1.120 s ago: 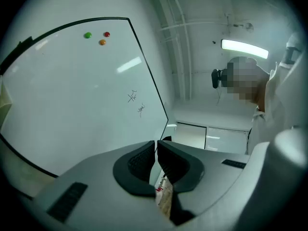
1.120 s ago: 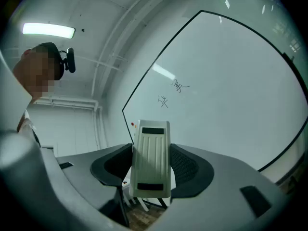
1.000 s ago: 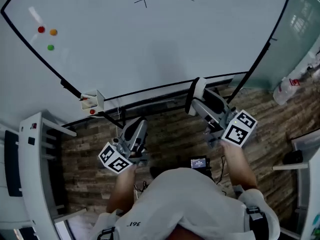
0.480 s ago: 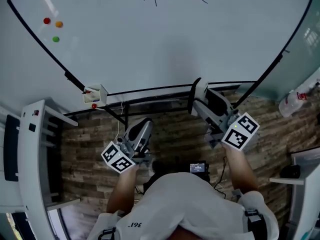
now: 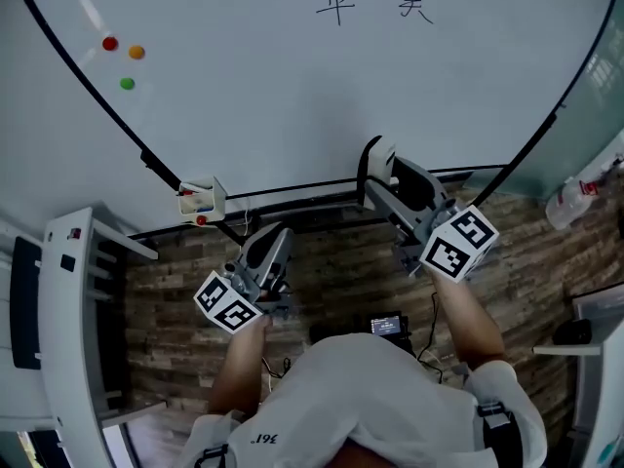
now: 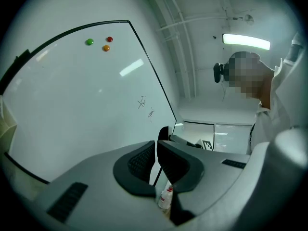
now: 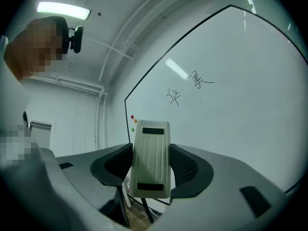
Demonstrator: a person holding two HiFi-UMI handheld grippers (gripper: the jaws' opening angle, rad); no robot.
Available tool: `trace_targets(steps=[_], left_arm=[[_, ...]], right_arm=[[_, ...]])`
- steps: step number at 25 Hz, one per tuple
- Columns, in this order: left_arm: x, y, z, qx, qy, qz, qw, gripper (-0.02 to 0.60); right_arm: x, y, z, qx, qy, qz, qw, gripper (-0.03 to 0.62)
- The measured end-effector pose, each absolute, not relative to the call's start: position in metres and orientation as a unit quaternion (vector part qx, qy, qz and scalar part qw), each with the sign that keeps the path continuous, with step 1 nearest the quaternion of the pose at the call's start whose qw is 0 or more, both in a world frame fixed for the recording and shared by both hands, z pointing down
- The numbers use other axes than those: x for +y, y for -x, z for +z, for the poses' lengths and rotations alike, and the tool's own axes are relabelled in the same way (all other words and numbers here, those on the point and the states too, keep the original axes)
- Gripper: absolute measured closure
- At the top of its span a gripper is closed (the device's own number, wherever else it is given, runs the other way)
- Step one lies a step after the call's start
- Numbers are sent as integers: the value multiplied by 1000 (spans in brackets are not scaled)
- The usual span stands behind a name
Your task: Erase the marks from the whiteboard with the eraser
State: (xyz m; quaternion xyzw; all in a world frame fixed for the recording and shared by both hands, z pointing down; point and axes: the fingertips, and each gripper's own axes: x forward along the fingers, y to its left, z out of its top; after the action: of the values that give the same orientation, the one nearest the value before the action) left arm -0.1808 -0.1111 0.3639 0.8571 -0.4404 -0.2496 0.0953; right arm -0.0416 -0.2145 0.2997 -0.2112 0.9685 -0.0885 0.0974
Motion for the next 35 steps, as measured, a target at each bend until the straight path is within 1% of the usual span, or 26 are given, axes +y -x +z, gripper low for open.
trace_targets(steps=[7, 13, 21, 29, 35], left_arm=[[-114, 225, 361, -437, -860, -247, 96, 569], [-122, 242, 357, -430, -864, -243, 96, 569], [-139, 257, 323, -450, -855, -251, 55, 569], [-160, 256, 291, -462, -851, -247, 23, 569], [-174, 262, 278, -472, -848, -242, 12, 569]], right_arm=[[-221, 80, 301, 963, 252, -58, 75, 333], [-227, 108, 298, 962, 268, -21, 55, 333], [-249, 145, 250, 963, 263, 46, 46, 333], [-275, 161, 204, 956, 277, 90, 45, 333], [-291, 172, 181, 947, 293, 128, 35, 333]])
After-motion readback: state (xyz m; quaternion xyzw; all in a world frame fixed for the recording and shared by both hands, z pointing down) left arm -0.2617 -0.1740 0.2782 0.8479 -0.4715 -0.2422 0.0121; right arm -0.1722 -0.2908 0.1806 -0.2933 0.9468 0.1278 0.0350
